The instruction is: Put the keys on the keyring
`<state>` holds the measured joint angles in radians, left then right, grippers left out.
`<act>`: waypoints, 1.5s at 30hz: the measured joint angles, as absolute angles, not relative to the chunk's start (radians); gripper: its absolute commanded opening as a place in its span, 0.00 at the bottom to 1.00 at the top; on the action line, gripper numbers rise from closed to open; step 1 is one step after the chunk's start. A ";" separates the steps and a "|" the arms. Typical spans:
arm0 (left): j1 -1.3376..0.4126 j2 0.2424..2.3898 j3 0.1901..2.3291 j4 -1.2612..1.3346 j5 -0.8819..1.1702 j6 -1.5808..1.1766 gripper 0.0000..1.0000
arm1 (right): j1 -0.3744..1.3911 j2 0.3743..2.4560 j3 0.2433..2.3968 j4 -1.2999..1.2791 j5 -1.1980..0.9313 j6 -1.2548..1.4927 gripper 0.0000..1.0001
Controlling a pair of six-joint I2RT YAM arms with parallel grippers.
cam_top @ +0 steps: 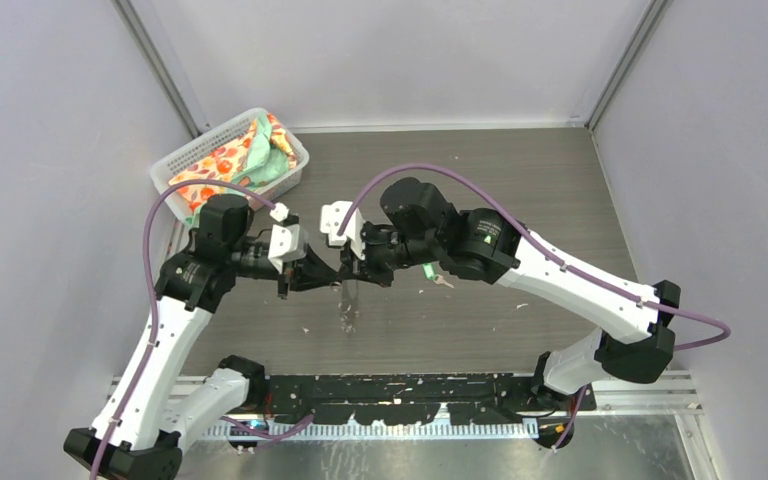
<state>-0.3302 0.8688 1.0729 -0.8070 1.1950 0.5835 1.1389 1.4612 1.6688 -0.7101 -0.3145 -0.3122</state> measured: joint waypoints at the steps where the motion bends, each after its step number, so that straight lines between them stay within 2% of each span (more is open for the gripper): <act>1: -0.330 0.871 1.073 -0.803 1.193 0.572 0.00 | 1.139 1.461 1.669 -0.709 -0.312 -0.311 0.12; 4: -0.330 0.878 1.076 -0.791 1.189 0.531 0.00 | 1.139 1.451 1.647 -0.687 -0.303 -0.309 0.28; 6: -0.331 0.883 1.084 -0.780 1.190 0.518 0.00 | 1.139 1.443 1.618 -0.668 -0.295 -0.309 0.31; 7: -0.332 0.883 1.085 -0.779 1.190 0.514 0.00 | 1.139 1.442 1.611 -0.657 -0.293 -0.308 0.31; 10: -0.332 0.883 1.085 -0.780 1.189 0.509 0.00 | 1.139 1.438 1.596 -0.633 -0.281 -0.310 0.16; 14: -0.331 0.884 1.089 -0.783 1.187 0.511 0.00 | 1.141 1.415 1.573 -0.608 -0.262 -0.307 0.02; 19: -0.332 0.883 1.101 -0.783 1.199 0.532 0.02 | 1.144 1.392 1.554 -0.580 -0.259 -0.304 0.01; 20: -0.332 0.883 1.102 -0.783 1.199 0.533 0.14 | 1.144 1.392 1.553 -0.579 -0.259 -0.304 0.01; 21: -0.332 0.883 1.102 -0.783 1.200 0.534 0.34 | 1.144 1.391 1.551 -0.574 -0.259 -0.303 0.01; 22: -0.332 0.883 1.102 -0.783 1.200 0.537 0.46 | 1.144 1.388 1.544 -0.566 -0.258 -0.303 0.01; 23: -0.332 0.883 1.102 -0.782 1.202 0.537 0.52 | 1.144 1.381 1.531 -0.555 -0.255 -0.301 0.01; 25: -0.332 0.880 1.103 -0.782 1.207 0.527 0.56 | 1.143 1.358 1.486 -0.520 -0.249 -0.292 0.01; 30: -0.332 0.850 1.102 -0.770 1.209 0.476 0.54 | 1.143 1.263 1.307 -0.346 -0.244 -0.238 0.01; 38: -0.332 0.793 1.050 -0.617 1.217 0.287 0.41 | 1.142 1.101 0.990 0.182 -0.228 -0.043 0.01; 45: -0.334 0.791 1.050 -0.542 1.225 0.213 0.27 | 1.136 1.106 0.941 0.390 -0.226 0.067 0.01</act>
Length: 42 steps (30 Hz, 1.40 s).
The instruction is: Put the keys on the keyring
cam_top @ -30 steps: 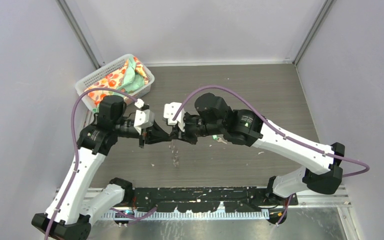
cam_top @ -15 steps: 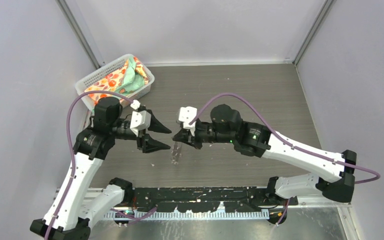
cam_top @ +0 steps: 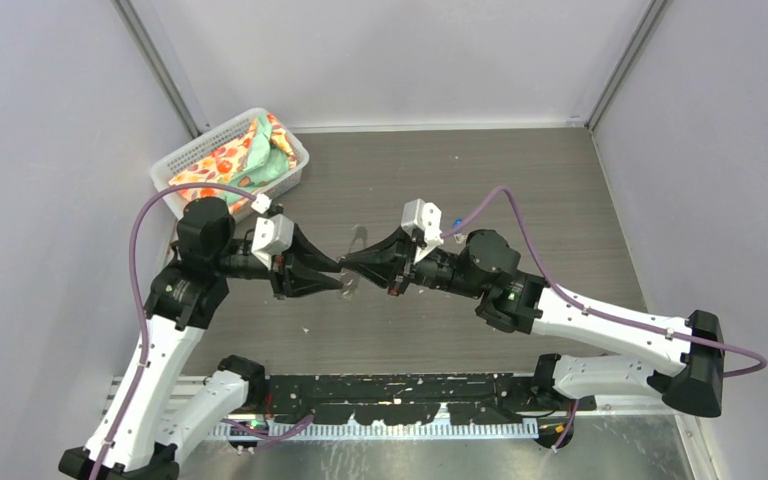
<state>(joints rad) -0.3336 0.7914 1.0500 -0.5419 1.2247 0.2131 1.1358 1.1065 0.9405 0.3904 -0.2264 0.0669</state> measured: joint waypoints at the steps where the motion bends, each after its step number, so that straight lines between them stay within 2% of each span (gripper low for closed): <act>1: -0.334 0.791 1.050 -0.532 1.230 0.200 0.27 | 1.135 1.106 0.937 0.407 -0.226 0.075 0.01; 6: -0.335 0.786 1.050 -0.506 1.246 0.159 0.25 | 1.135 1.106 0.913 0.471 -0.230 0.115 0.01; 11: -0.335 0.782 1.056 -0.506 1.255 0.137 0.43 | 1.135 1.106 0.899 0.512 -0.254 0.149 0.01; 15: -0.335 0.795 1.101 -0.528 1.275 0.127 0.46 | 1.135 1.101 0.892 0.532 -0.285 0.173 0.01; 26: -0.318 0.841 1.270 -0.719 1.306 0.215 0.28 | 1.128 1.042 0.890 0.523 -0.396 0.217 0.01; 36: -0.318 0.839 1.179 -0.515 1.356 0.026 0.24 | 1.126 1.099 0.896 0.552 -0.424 0.244 0.01; 40: -0.307 0.839 1.174 -0.497 1.356 0.002 0.11 | 1.124 1.122 0.913 0.571 -0.433 0.250 0.01; 42: -0.308 0.835 1.173 -0.495 1.359 0.004 0.09 | 1.124 1.132 0.921 0.574 -0.431 0.250 0.01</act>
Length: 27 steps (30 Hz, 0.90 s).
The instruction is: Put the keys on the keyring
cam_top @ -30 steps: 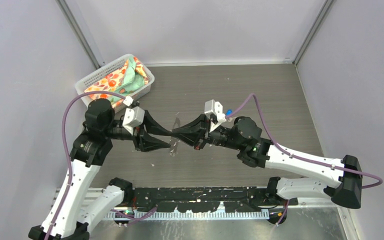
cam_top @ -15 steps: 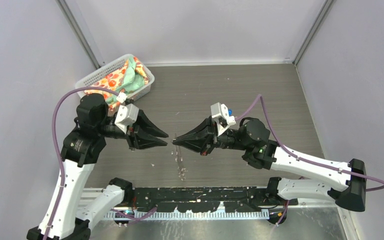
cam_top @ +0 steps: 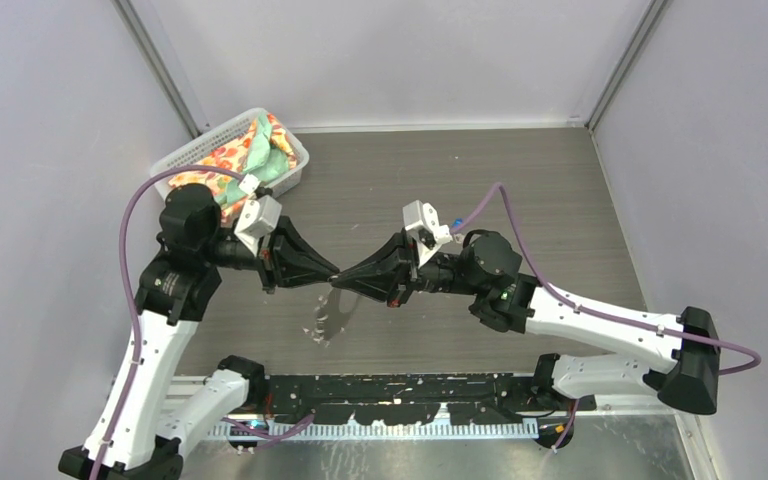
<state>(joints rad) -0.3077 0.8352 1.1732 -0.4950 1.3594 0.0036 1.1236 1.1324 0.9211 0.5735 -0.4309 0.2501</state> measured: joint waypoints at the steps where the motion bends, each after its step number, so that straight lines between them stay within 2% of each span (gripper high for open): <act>1: -0.308 0.832 1.173 -0.498 1.359 0.009 0.09 | 1.124 1.137 0.925 0.573 -0.430 0.250 0.01; 7: -0.308 0.825 1.191 -0.639 1.335 0.177 0.19 | 1.126 1.136 0.939 0.521 -0.416 0.233 0.01; 13: -0.308 0.831 1.243 -0.887 1.279 0.442 0.26 | 1.124 1.124 1.074 0.224 -0.373 0.186 0.01; 18: -0.308 0.809 1.229 -0.929 1.216 0.509 0.43 | 1.123 1.124 1.262 -0.097 -0.305 0.140 0.01; 24: -0.308 0.760 1.159 -0.831 1.132 0.406 0.74 | 1.123 1.190 1.500 -0.463 -0.152 0.109 0.01; 27: -0.308 0.752 1.128 -0.757 1.113 0.324 0.77 | 1.123 1.272 1.620 -0.609 -0.062 0.115 0.01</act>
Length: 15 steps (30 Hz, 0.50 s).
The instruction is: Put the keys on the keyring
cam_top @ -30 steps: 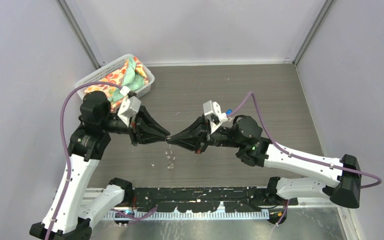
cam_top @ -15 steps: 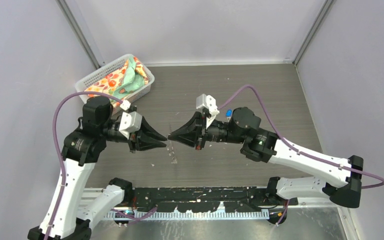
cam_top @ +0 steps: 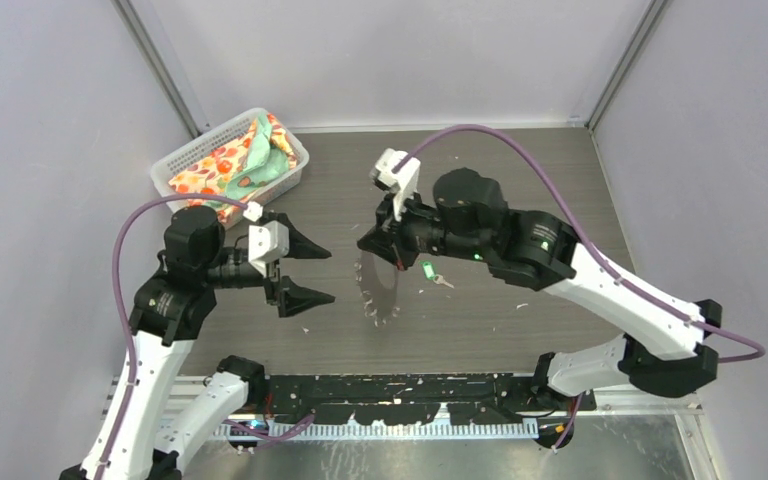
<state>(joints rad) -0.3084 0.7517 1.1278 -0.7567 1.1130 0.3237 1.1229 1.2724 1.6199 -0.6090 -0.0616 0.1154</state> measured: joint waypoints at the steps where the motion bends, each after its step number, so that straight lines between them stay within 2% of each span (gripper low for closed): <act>1: -0.308 0.751 1.114 -0.728 1.102 0.301 0.77 | 1.123 1.299 1.650 -0.647 -0.039 0.122 0.01; 7: -0.308 0.783 1.074 -0.629 1.028 0.209 0.77 | 1.124 1.435 1.743 -0.827 0.074 0.164 0.01; 15: -0.328 0.809 0.999 -0.572 0.992 0.193 0.73 | 1.127 1.479 1.779 -0.907 0.136 0.213 0.01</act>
